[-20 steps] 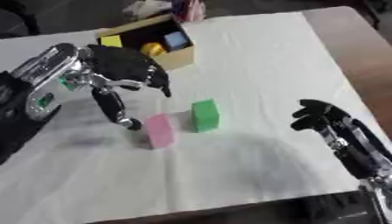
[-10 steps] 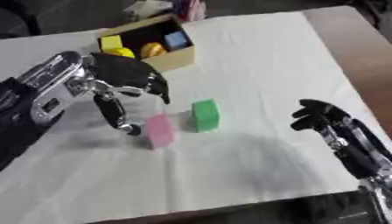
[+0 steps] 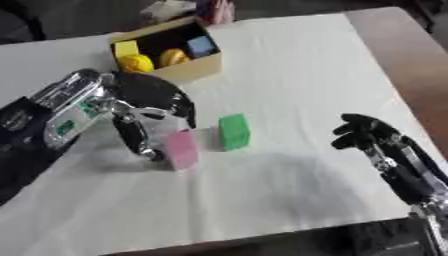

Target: Pick up objects on the table and place them in the box.

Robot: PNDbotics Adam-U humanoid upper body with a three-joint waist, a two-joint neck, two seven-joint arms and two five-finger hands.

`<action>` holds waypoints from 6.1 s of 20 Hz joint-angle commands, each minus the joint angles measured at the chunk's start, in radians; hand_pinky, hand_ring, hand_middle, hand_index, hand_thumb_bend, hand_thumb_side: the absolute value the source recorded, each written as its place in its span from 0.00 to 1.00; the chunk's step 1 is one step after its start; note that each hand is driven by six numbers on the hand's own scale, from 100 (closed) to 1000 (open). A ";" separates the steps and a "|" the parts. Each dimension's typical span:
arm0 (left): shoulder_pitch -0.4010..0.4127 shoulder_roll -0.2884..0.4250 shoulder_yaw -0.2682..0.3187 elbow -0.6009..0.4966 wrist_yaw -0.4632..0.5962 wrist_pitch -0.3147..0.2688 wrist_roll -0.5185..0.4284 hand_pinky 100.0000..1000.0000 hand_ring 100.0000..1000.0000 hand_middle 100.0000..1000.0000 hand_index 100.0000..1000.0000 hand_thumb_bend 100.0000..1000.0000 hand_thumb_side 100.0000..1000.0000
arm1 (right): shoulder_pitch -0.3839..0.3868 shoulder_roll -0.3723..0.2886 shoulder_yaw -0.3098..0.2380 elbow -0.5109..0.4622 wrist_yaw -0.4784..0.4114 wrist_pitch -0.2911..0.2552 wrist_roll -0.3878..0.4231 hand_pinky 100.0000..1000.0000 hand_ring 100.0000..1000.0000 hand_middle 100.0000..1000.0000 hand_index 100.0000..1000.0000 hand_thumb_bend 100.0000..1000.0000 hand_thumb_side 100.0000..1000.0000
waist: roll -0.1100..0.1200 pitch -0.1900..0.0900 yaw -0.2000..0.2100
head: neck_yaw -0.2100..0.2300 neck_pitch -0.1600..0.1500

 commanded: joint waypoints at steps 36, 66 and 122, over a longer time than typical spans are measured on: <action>-0.217 -0.130 0.427 0.468 -0.380 0.305 0.443 0.81 0.76 0.55 0.62 0.06 0.12 | -0.001 0.004 0.004 -0.005 -0.002 0.000 0.006 0.66 0.62 0.64 0.85 0.00 0.67 | -0.017 -0.018 -0.002 | 0.006 0.005; 0.315 0.036 0.565 -0.306 0.672 0.395 0.689 0.82 0.68 0.68 0.78 0.00 0.39 | -0.332 -0.353 0.103 0.093 0.070 -0.165 0.094 0.71 0.67 0.69 0.89 0.00 0.33 | -0.019 -0.020 0.109 | -0.055 0.005; 0.649 -0.318 0.631 -0.472 0.588 0.496 0.659 0.83 0.66 0.65 0.78 0.00 0.57 | -0.647 -0.314 0.409 0.519 0.767 -0.709 0.497 0.89 0.90 0.86 1.00 0.00 0.67 | -0.044 -0.041 0.237 | -0.160 0.005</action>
